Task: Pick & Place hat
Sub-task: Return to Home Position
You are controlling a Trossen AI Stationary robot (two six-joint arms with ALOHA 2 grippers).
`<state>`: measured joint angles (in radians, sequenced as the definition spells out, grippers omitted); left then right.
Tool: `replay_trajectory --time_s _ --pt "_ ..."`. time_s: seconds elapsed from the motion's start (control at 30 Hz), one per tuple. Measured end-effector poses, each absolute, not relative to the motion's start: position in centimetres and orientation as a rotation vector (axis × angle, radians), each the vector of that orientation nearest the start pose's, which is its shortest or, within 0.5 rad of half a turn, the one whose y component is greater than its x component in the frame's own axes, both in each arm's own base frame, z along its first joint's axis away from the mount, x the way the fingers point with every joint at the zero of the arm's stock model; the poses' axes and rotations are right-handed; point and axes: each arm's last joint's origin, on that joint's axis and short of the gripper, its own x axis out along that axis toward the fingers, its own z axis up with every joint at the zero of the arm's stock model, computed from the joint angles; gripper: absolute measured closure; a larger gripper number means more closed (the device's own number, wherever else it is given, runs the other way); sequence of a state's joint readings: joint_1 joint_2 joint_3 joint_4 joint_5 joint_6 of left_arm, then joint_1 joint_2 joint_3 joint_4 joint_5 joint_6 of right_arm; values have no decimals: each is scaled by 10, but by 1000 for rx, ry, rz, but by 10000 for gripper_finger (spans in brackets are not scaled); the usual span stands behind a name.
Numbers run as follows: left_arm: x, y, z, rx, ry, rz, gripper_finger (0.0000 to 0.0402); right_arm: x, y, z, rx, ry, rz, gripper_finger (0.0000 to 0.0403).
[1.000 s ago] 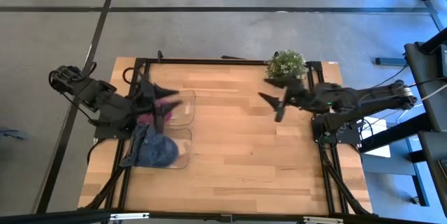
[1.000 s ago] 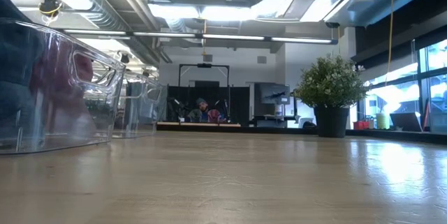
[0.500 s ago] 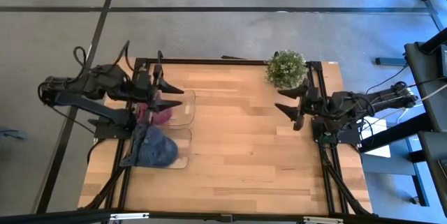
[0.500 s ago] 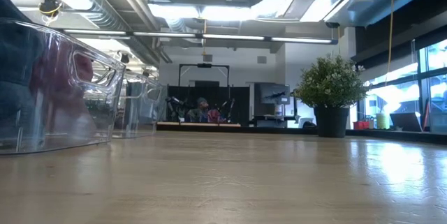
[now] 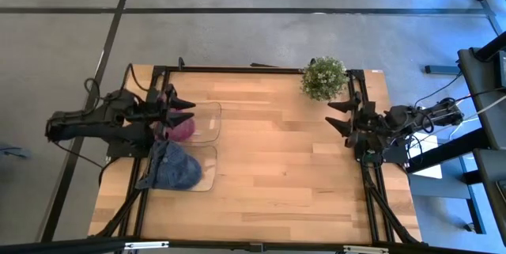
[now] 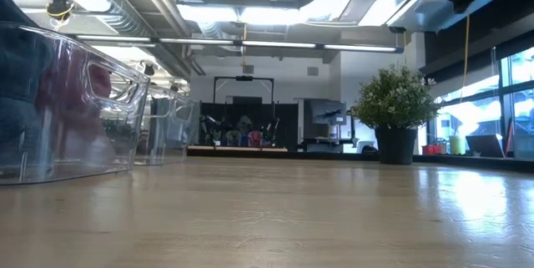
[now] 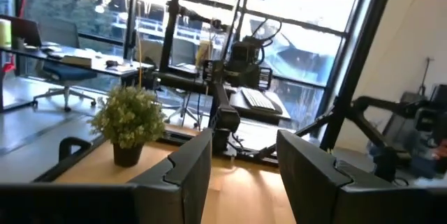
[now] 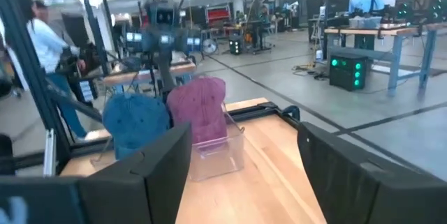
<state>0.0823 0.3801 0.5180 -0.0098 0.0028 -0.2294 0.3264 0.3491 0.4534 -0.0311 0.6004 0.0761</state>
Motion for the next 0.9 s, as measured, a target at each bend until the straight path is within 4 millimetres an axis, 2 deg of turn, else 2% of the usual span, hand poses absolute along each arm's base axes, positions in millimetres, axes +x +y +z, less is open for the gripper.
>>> replay_trajectory --time_s 0.13,0.23,0.5,0.9 --pt "96 9 280 -257 -153 81 245 93 15 278 115 -104 -247 144" --pt "91 10 267 -291 -183 90 245 85 13 272 111 -135 -210 144" --pt "93 12 232 -335 -189 108 245 63 6 260 162 -254 -186 144" --pt "99 14 187 -347 -230 118 245 64 7 257 235 -262 -171 144"
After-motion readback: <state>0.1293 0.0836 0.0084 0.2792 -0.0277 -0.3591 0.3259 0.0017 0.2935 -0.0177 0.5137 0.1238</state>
